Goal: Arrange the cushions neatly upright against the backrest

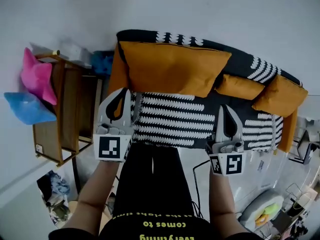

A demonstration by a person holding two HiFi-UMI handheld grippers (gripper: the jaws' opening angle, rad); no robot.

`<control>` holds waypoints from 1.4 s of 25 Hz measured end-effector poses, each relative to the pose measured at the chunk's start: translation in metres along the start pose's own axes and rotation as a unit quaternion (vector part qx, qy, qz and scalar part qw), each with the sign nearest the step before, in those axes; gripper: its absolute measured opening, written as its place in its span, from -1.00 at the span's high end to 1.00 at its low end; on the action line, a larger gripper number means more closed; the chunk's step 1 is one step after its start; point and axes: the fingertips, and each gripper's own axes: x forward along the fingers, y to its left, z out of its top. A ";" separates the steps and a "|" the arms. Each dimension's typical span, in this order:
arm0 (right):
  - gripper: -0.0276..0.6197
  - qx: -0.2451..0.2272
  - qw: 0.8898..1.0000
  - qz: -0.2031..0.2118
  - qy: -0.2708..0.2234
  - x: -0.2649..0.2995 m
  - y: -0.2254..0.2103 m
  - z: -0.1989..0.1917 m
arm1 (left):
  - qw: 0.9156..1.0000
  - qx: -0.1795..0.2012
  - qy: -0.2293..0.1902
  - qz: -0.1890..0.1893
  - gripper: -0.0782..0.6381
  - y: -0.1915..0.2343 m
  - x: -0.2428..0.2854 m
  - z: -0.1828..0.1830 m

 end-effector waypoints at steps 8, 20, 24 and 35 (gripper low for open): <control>0.88 -0.026 0.999 0.012 -0.043 -0.034 0.018 0.091 | 1.000 0.018 -0.020 -0.001 0.79 -0.019 -0.045 0.072; 0.88 0.034 0.996 0.014 -0.077 -0.086 0.029 0.140 | 0.999 0.002 -0.014 -0.037 0.79 -0.053 -0.100 0.107; 0.89 0.023 0.997 0.011 -0.071 -0.097 0.030 0.140 | 0.999 0.001 -0.030 -0.032 0.79 -0.061 -0.110 0.119; 0.89 0.026 0.997 0.044 -0.063 -0.092 0.035 0.140 | 0.999 -0.009 -0.039 0.012 0.79 -0.056 -0.127 0.123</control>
